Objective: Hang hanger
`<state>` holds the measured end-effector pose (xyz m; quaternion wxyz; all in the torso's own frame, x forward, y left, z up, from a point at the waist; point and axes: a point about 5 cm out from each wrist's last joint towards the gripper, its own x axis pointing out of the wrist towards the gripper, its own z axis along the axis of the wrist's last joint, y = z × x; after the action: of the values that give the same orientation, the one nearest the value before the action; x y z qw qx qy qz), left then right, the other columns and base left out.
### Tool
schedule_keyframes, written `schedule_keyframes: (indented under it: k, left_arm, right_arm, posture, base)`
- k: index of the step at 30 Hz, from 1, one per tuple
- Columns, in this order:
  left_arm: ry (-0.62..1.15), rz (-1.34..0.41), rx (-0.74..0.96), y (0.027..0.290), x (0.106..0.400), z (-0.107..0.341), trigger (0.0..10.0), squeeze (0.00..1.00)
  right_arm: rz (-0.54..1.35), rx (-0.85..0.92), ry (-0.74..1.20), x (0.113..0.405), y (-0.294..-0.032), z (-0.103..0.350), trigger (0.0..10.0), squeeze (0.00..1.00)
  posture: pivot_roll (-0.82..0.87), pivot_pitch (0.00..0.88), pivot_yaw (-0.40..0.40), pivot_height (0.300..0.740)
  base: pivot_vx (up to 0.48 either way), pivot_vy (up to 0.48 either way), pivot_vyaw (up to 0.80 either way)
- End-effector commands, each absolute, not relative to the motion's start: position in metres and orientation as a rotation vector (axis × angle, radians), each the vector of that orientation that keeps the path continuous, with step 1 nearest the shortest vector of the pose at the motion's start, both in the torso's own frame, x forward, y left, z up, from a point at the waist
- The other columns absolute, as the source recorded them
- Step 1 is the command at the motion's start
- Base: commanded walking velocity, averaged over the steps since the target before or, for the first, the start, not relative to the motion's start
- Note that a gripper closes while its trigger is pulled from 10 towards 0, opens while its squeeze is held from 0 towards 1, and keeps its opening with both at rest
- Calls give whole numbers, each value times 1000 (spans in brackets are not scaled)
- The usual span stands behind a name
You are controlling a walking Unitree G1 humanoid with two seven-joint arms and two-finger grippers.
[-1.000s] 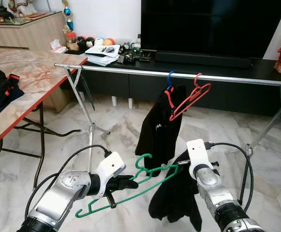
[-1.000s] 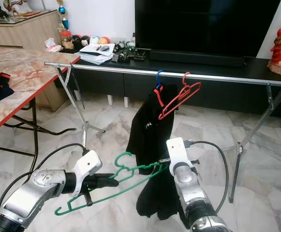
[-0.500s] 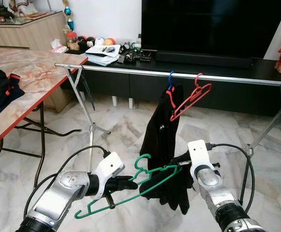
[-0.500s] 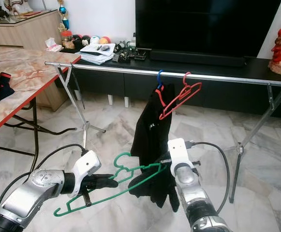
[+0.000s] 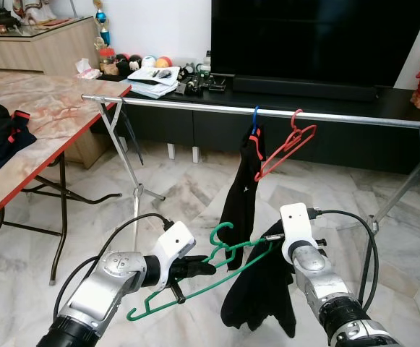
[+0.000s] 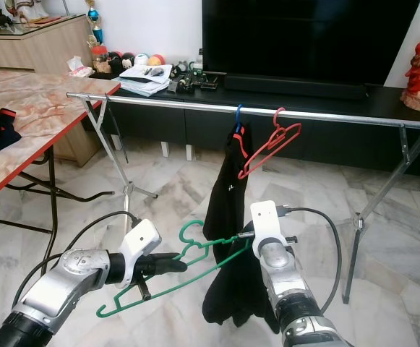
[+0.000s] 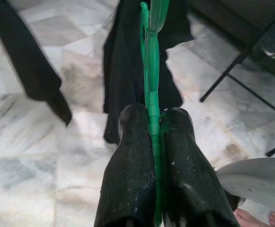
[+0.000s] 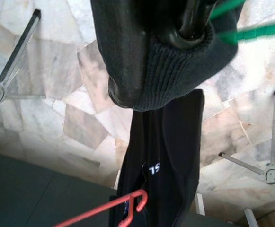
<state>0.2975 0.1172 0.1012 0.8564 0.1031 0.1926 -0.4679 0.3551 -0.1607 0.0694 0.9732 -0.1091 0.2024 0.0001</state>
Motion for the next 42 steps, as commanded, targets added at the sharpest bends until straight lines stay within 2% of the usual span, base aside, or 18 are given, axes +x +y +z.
schedule_keyframes:
  k: [1,6,15,26,34,42]
  left_arm:
    - [378,-928,235,123,305,106,10000,0]
    - [372,-887,251,124,309,104,10000,0]
    - [337,-986,195,114,304,107,10000,0]
    - [353,-1059,153,117,297,109,10000,0]
    - [369,-913,236,127,311,102,10000,0]
    - [343,-868,228,128,315,105,10000,0]
  right_arm:
    - [3,-190,371,359,-157,79,10000,0]
    - [0,-185,360,359,-157,83,10000,0]
    - [79,-180,342,352,-150,91,10000,0]
    - [98,-161,293,354,-148,108,10000,0]
    - [91,42,268,346,-140,126,10000,0]
    - [62,3,333,325,-150,113,10000,0]
  posture:
    - [100,0,30,740]
    - [94,0,34,740]
    - [86,0,33,740]
    - [91,0,29,740]
    - [88,0,28,740]
    - [71,3,30,740]
  base:
    - [0,0,0]
    - [0,0,0]
    - [0,0,0]
    - [0,0,0]
    - [0,0,0]
    - [0,0,0]
